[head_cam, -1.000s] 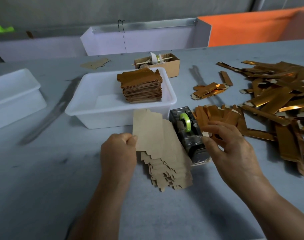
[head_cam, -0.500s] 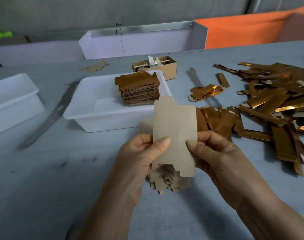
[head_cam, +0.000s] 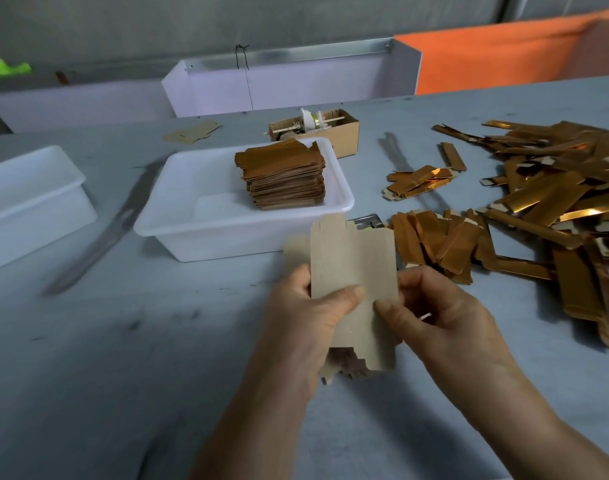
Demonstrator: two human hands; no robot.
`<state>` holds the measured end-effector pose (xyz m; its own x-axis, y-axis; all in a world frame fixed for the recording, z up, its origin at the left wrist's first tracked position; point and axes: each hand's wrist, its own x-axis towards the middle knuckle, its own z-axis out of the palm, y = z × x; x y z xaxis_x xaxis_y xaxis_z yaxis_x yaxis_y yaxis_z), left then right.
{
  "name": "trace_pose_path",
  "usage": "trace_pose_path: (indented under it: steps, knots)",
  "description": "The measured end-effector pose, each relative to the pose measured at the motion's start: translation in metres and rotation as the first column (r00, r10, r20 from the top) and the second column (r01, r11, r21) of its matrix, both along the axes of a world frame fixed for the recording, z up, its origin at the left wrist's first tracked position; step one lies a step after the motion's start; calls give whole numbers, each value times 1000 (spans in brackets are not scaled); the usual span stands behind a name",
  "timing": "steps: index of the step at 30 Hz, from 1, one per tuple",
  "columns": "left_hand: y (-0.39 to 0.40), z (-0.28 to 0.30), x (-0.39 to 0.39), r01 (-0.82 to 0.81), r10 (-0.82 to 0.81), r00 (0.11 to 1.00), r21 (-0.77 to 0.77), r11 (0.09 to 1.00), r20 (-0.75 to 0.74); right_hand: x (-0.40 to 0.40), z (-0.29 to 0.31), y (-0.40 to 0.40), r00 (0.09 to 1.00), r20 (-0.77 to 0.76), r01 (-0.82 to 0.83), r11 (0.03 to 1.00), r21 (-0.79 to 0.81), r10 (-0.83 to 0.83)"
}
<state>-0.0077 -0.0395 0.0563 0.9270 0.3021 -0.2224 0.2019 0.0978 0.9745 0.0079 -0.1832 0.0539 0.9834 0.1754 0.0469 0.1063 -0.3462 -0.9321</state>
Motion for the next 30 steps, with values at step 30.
trace_pose_path:
  steps: [30]
  knots:
    - [-6,2,-14,288,-279,957,216,933,-75,5,-5,3,911,-384,61,873,485,150]
